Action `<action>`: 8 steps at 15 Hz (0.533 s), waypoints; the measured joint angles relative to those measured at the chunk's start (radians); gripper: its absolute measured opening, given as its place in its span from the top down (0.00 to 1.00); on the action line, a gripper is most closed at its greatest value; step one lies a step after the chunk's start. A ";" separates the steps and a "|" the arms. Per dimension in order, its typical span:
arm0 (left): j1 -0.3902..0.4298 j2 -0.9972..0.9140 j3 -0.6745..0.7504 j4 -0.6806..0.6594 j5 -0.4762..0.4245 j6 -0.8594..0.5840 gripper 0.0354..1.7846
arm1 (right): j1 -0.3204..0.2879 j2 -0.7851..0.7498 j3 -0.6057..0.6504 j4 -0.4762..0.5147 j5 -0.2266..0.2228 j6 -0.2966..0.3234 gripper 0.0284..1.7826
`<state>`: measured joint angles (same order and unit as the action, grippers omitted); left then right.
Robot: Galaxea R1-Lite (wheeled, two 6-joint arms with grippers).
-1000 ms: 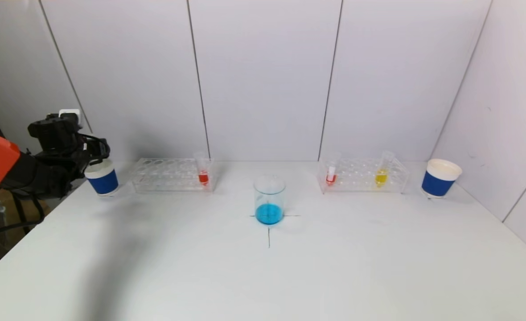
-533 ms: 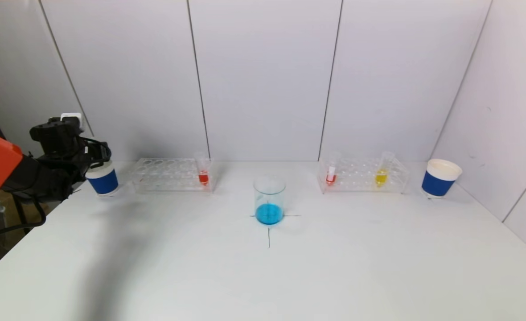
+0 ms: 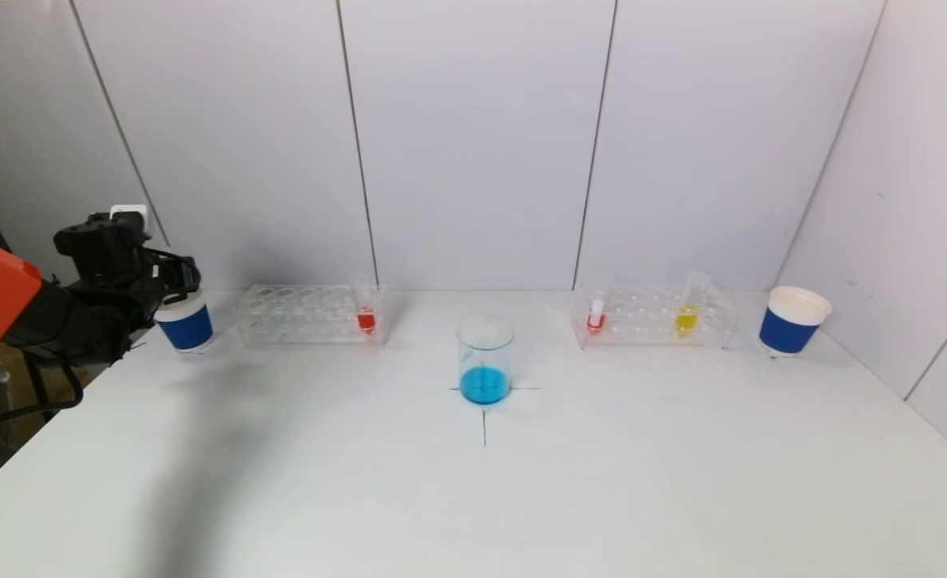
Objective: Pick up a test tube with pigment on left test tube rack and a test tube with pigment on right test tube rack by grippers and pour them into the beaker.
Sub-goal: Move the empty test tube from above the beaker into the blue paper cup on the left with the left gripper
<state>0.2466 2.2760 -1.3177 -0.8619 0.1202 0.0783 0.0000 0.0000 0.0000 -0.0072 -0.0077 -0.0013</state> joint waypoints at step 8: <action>0.000 0.002 0.001 -0.019 -0.001 0.001 0.42 | 0.000 0.000 0.000 0.000 0.000 0.000 0.01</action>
<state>0.2466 2.2779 -1.3162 -0.8804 0.1187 0.0791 0.0000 0.0000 0.0000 -0.0072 -0.0077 -0.0013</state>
